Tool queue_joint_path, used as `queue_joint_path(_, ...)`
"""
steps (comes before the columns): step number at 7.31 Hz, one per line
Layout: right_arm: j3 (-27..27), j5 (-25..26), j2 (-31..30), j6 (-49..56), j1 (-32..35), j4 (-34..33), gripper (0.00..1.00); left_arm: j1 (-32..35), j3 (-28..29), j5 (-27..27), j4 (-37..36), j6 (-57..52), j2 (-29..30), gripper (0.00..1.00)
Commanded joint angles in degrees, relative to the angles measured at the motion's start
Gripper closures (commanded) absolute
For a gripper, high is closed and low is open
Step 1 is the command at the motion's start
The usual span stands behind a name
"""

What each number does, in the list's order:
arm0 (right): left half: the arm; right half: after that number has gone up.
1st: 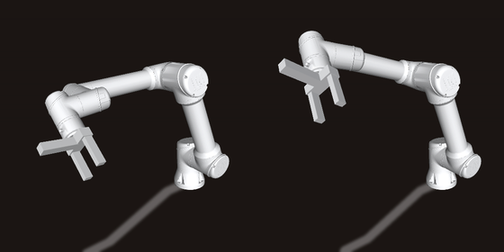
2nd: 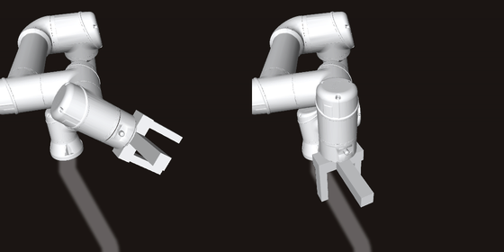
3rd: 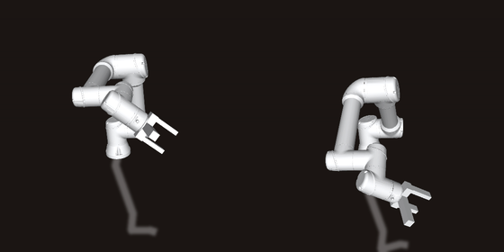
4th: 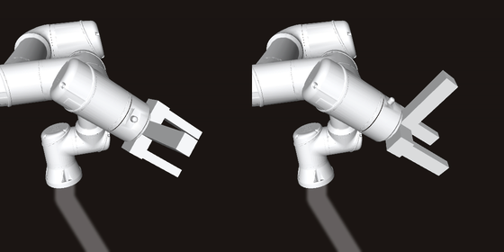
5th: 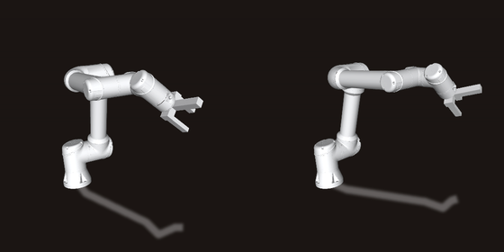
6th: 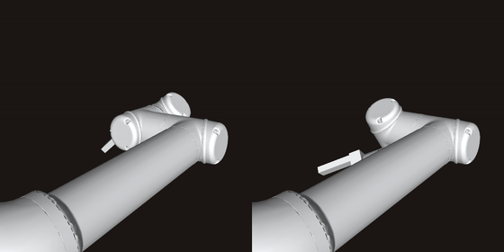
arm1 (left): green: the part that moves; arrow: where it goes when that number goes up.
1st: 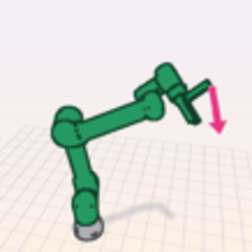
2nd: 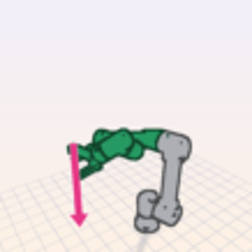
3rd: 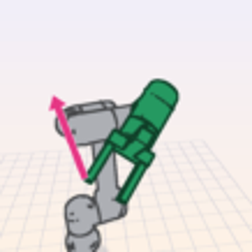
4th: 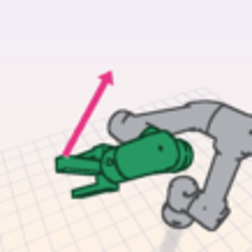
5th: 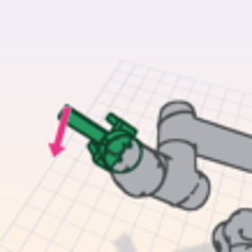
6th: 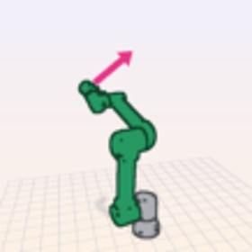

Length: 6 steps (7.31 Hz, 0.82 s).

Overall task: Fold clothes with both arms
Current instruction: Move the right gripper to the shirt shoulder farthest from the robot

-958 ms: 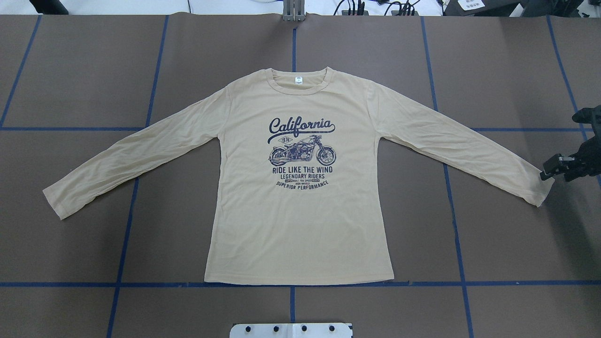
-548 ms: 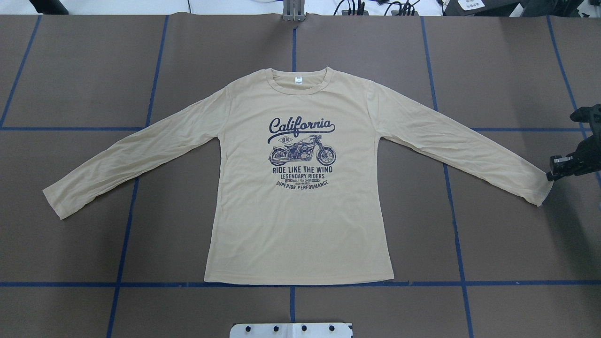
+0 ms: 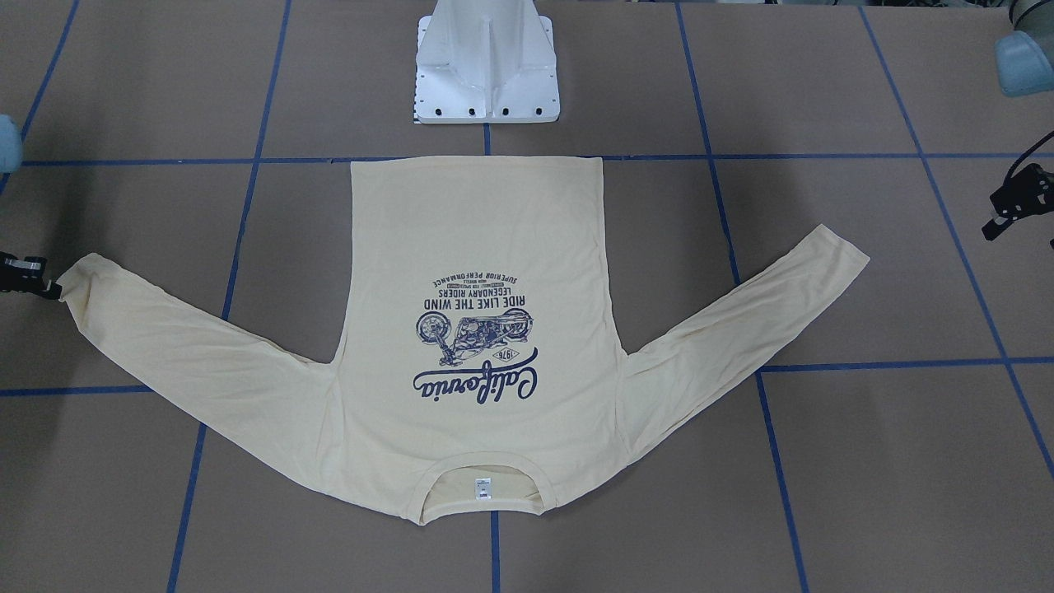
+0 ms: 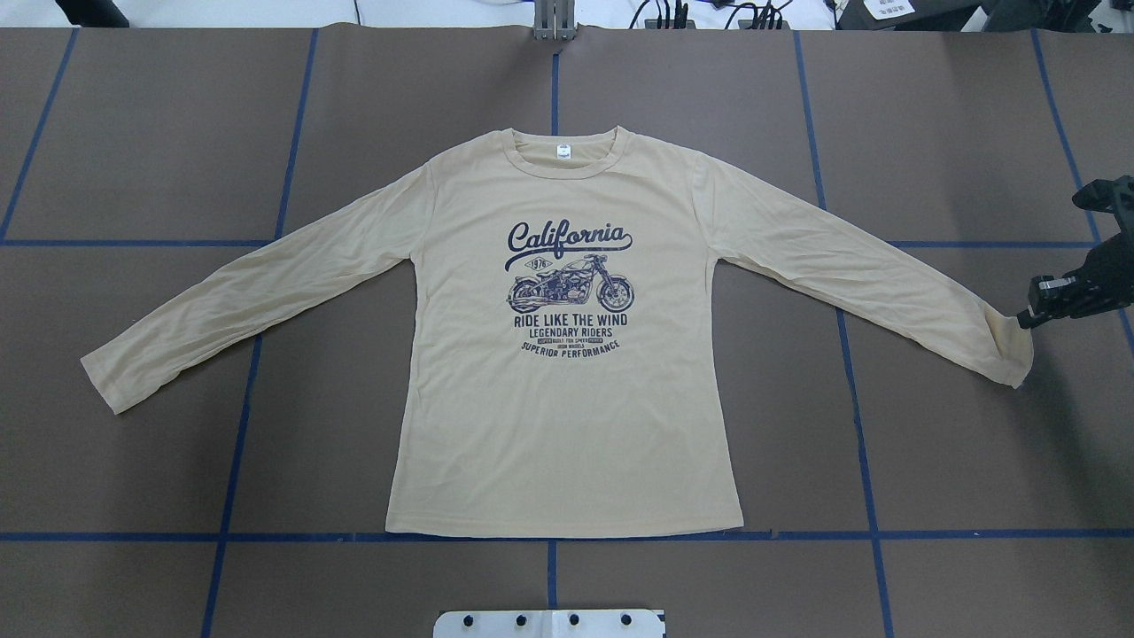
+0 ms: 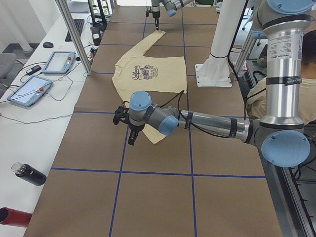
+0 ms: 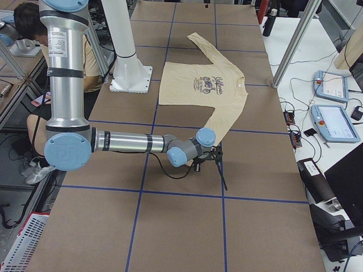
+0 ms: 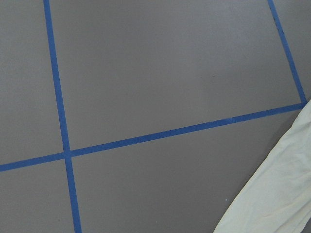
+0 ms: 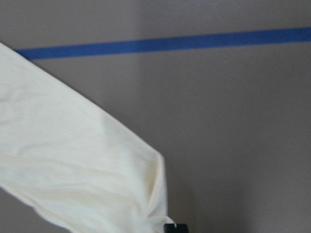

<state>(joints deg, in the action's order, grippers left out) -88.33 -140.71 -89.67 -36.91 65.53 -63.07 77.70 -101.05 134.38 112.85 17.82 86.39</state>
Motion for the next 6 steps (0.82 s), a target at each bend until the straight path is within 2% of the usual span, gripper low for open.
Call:
queue_joint_path(1,-6.84,-0.98,14.51,-4.88,0.66,-19.87,1.00,0.00,-0.02,0.09,0.09,-0.07,0.27,0.00)
queue_joint_path(2,-5.64,0.68,23.49,-10.23,-3.52,-25.64,1.00,0.00,-0.11,0.18,0.09,-0.07,0.36,0.00)
queue_joint_path(4,3.90,7.61,39.23,-24.90,-10.91,-24.65,1.00,0.00,-0.02,0.18,0.09,-0.15,0.36,0.00)
queue_joint_path(5,11.26,11.73,47.14,-30.27,-12.51,-20.29,1.00,0.00,-0.02,0.18,0.09,-0.16,0.36,0.00)
queue_joint_path(6,17.78,14.03,51.31,-35.37,-14.70,-12.33,1.00,0.00,-0.02,0.18,0.09,-0.07,0.36,0.00)
